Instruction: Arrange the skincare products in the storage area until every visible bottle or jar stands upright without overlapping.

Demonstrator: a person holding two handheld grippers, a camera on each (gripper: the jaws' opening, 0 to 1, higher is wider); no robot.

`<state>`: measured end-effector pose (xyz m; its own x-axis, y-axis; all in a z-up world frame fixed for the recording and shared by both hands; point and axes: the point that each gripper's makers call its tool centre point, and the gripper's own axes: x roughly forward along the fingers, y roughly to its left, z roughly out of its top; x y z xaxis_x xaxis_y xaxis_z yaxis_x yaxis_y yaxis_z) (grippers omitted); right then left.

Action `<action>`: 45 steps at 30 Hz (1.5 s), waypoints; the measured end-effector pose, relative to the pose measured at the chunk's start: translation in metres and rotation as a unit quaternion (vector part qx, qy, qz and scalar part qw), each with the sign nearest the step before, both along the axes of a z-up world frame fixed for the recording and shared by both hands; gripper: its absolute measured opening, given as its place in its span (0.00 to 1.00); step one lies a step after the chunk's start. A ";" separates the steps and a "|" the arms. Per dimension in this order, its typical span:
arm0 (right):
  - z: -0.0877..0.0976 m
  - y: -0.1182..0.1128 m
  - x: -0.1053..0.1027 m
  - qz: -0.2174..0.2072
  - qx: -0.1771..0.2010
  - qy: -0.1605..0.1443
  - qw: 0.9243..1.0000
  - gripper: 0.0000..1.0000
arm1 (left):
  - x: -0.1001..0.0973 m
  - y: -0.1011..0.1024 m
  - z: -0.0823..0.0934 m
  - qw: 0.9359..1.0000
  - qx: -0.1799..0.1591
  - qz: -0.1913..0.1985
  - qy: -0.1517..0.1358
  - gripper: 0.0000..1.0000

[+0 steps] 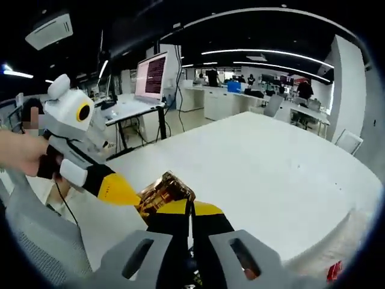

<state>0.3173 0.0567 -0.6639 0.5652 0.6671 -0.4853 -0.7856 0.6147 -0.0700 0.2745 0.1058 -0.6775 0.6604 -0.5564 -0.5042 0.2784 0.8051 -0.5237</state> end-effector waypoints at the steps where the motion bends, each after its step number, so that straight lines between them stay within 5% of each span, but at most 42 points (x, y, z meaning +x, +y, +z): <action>1: -0.004 0.002 0.001 0.003 -0.007 0.000 1.000 0.01 | 0.000 0.000 -0.004 1.000 0.003 0.001 0.006 0.02; 15: -0.065 0.008 0.019 0.028 -0.076 0.032 0.996 0.01 | 0.013 0.002 -0.052 0.998 0.031 -0.002 0.047 0.02; 26: -0.094 0.008 0.022 0.042 -0.115 0.047 0.991 0.01 | 0.023 0.005 -0.086 0.996 0.055 -0.013 0.075 0.02; 39: -0.104 0.009 0.027 0.061 -0.139 0.037 0.988 0.01 | 0.025 0.005 -0.086 0.995 0.070 -0.021 0.071 0.04; 45: -0.104 0.008 0.027 0.057 -0.142 0.034 0.988 0.01 | 0.025 0.014 -0.085 0.987 0.143 -0.058 0.042 0.06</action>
<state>0.3443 0.0652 -0.7680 0.4546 0.5560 -0.6958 -0.8571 0.4856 -0.1720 0.2992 0.1200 -0.7622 0.5496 -0.4530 -0.7019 0.3431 0.8885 -0.3048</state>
